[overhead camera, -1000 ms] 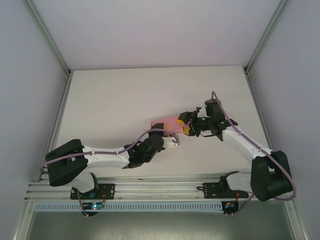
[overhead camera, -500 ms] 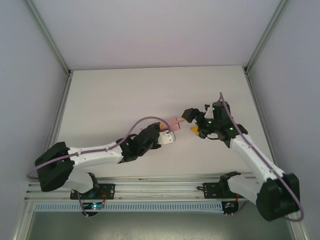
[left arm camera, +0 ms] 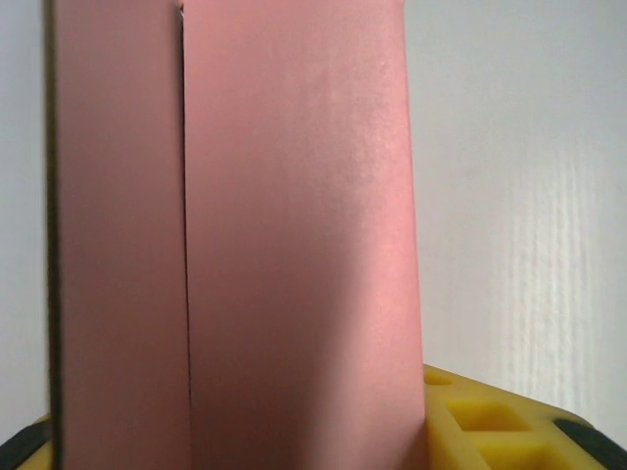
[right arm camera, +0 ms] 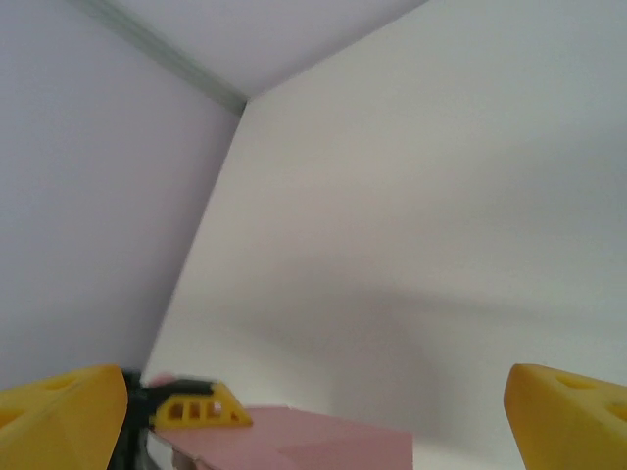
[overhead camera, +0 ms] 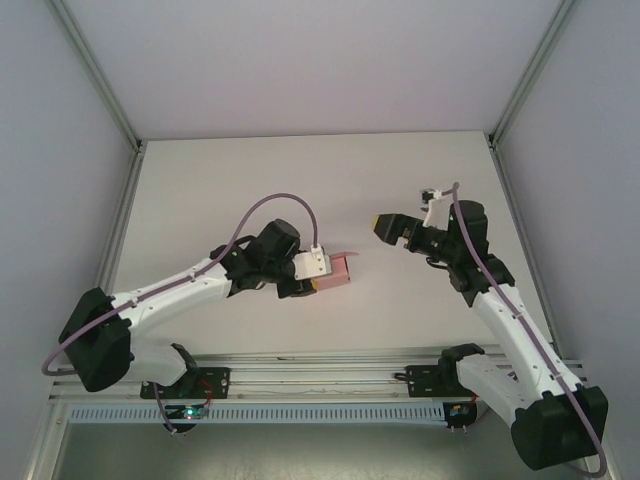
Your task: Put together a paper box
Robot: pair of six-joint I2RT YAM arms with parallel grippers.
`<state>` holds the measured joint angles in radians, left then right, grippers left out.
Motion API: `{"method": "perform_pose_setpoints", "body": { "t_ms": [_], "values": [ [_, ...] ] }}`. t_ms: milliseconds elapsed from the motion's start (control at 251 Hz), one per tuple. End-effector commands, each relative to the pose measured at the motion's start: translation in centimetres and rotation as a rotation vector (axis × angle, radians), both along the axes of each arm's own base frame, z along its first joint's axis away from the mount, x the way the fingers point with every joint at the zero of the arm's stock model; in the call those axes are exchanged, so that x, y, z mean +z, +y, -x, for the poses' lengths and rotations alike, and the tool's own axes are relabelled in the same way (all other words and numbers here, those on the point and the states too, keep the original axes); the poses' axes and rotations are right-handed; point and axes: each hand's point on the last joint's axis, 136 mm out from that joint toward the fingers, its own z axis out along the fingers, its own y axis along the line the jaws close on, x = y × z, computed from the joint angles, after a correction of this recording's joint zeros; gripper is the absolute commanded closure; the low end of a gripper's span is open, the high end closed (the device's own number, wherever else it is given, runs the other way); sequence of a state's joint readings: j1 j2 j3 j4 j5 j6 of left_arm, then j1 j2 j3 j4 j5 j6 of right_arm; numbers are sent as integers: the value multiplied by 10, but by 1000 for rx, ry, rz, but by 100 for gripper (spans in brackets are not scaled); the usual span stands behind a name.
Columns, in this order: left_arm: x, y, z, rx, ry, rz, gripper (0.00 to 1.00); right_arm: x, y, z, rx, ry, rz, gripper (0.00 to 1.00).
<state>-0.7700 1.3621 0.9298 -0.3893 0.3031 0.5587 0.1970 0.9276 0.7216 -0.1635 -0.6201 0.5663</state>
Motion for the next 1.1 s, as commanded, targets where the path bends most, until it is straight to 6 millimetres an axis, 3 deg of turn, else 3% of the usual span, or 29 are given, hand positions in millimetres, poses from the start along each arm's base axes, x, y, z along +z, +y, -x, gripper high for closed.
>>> {"method": "perform_pose_setpoints", "body": {
  "t_ms": [0,144,212,431,619,938,1097],
  "values": [
    [-4,4,16,-78,75,-38,58,26,23,23,251,-207,109,3],
    [-17,6,17,-112,80,-73,59,19,34,37,297,-360,251,3],
    [-22,6,12,-98,88,-94,59,12,42,40,323,-387,259,8],
    [-29,1,4,-93,110,-112,59,-27,57,44,393,-255,322,21],
    [-32,3,2,-91,115,-116,59,-59,61,43,400,-168,361,24],
    [-42,2,-2,-76,136,-138,59,-88,70,43,456,-79,362,36],
    [-43,2,-3,-77,136,-138,59,-97,70,43,462,-48,370,49]
  ]
}}
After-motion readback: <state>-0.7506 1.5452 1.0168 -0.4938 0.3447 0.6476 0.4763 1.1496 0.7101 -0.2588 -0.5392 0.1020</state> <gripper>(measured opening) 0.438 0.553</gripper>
